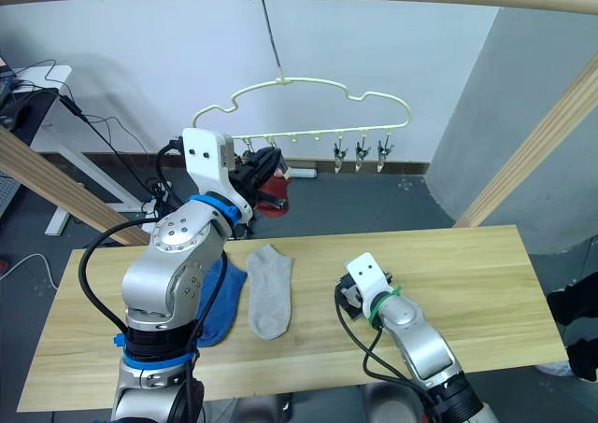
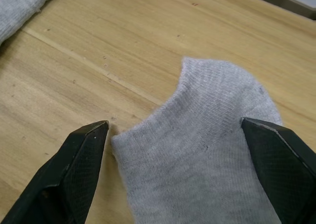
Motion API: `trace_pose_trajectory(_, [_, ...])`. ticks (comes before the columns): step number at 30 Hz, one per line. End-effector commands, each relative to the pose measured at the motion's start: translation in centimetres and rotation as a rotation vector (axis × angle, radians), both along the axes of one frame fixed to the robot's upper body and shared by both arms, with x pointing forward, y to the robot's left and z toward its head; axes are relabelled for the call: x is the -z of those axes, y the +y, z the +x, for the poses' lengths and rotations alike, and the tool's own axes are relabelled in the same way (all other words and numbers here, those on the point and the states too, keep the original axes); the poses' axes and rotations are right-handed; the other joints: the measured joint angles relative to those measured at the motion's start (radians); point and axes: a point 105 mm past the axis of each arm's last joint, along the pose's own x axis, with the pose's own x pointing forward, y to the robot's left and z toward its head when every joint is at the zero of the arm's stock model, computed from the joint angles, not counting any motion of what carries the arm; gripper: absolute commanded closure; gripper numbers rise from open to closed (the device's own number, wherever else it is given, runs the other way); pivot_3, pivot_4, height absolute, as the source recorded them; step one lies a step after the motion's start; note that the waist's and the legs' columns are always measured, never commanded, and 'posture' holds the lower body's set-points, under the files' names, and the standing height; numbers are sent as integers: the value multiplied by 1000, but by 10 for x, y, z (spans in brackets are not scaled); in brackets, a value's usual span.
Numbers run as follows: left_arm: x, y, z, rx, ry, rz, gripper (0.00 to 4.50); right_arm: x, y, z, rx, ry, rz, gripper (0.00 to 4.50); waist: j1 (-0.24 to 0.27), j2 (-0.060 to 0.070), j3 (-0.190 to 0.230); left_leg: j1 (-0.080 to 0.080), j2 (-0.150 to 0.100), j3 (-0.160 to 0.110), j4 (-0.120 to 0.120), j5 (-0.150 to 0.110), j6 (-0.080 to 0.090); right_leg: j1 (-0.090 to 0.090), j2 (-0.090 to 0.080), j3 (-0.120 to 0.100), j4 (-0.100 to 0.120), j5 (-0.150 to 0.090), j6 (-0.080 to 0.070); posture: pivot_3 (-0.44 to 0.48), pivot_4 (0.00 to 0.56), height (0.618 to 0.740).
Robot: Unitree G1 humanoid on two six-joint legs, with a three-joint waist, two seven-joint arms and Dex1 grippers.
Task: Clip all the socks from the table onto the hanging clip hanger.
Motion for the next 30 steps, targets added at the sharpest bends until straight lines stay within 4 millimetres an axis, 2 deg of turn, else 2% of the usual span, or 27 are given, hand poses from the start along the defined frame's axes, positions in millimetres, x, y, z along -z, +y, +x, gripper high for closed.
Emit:
trace_pose_trajectory(1, [-14, 1, -5, 8, -58, -1, 4500, -25, 1, -12, -33, -101, 22, 24, 2, 0, 0, 0, 0, 0, 0, 0, 0, 0, 0, 0, 0, 0, 0, -183, 291, 740])
trace_pose_trajectory(4, [-14, 2, -5, 7, -56, -1, 4500, -21, -10, -23, -7, -76, 22, 24, 2, 0, 0, 0, 0, 0, 0, 0, 0, 0, 0, 0, 0, 0, 0, -187, 291, 740])
trace_pose_trajectory(7, [-13, 2, -5, 17, -54, 1, 4500, -18, -15, -23, 8, -72, 5, 24, 2, 0, 0, 0, 0, 0, 0, 0, 0, 0, 0, 0, 0, -1, 1, -189, 290, 740])
trace_pose_trajectory(13, [-13, 0, -6, 40, -51, 1, 4500, -6, -24, -1, 60, -58, -40, 24, 0, 0, 0, 1, 0, 0, 0, 0, 0, 0, 0, 0, 1, -2, 3, -189, 290, 740])
trace_pose_trajectory(17, [-13, -2, -7, 51, -51, 1, 4500, 9, -26, 0, 93, 33, -28, 24, 1, 0, 0, 0, 0, 0, 0, 0, 0, 0, 1, 0, 1, 0, 0, -189, 288, 740])
trace_pose_trajectory(22, [-14, -2, -8, 63, -53, 2, 4500, 14, -24, -1, 118, 101, 18, 24, 2, 0, 0, 0, 0, 0, 0, 0, 0, 0, 0, 0, 0, 0, 0, -185, 287, 740])
trace_pose_trajectory(25, [-15, -1, -9, 89, -44, -17, 4500, 14, -22, -3, 101, 102, 21, 610, 2, 0, 0, 0, 0, 0, 0, 0, 0, 0, 0, 0, 1, 0, 0, -179, 289, 740])
trace_pose_trajectory(30, [-18, 1, -11, 126, -46, -31, 4500, 11, -19, -5, 84, 92, 37, 2410, 2, 0, 0, 0, 0, 0, 0, 0, 0, 0, 0, 0, 1, 0, 0, -181, 290, 740])
